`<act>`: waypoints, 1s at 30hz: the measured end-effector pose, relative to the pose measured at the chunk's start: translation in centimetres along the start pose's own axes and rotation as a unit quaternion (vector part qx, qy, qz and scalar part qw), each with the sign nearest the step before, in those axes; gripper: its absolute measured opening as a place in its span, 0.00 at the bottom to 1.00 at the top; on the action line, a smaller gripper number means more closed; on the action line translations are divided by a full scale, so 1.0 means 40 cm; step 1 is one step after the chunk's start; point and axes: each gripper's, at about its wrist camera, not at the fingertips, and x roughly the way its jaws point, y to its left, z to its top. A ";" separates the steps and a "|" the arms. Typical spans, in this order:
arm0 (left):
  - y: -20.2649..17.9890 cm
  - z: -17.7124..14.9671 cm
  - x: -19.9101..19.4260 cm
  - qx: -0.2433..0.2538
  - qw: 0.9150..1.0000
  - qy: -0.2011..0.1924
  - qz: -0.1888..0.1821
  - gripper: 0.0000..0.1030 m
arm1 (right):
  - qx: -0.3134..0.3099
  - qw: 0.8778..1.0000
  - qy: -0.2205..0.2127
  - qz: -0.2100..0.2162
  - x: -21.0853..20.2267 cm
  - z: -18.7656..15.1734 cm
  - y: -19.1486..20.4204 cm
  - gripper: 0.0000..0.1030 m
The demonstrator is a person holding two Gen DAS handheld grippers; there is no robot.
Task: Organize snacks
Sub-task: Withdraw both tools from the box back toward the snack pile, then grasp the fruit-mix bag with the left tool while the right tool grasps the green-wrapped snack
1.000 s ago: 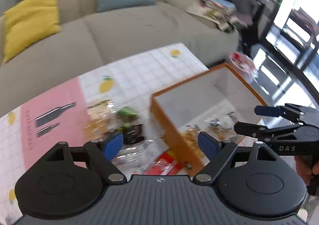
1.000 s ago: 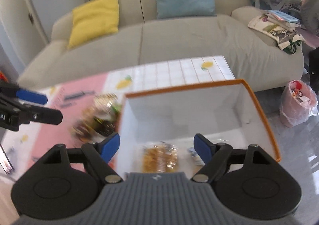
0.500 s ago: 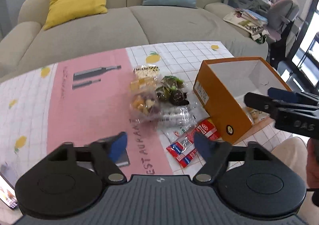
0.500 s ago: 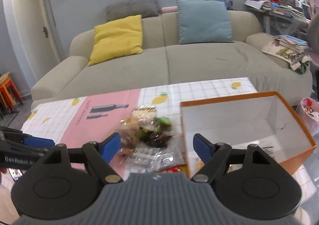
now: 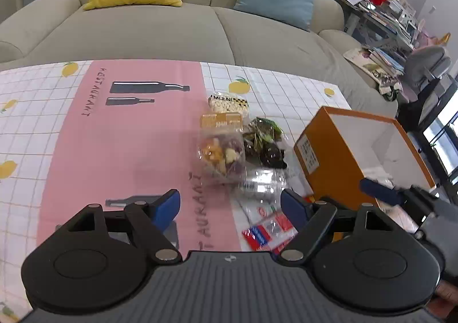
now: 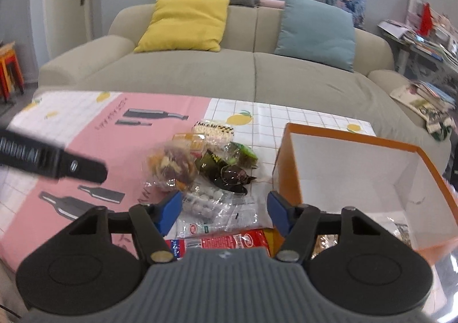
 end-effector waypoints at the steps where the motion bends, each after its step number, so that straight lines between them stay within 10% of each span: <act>1: 0.001 0.005 0.012 -0.001 1.000 0.001 0.001 0.91 | -0.004 1.000 0.002 0.000 0.012 0.001 0.004 0.60; 25: 0.038 0.102 0.330 -0.041 0.998 0.050 -0.005 0.92 | -0.065 0.997 0.032 -0.011 0.335 0.037 0.030 0.52; 30: 0.047 0.105 0.352 -0.039 0.998 0.056 0.000 0.77 | -0.072 0.997 0.037 -0.018 0.376 0.043 0.032 0.52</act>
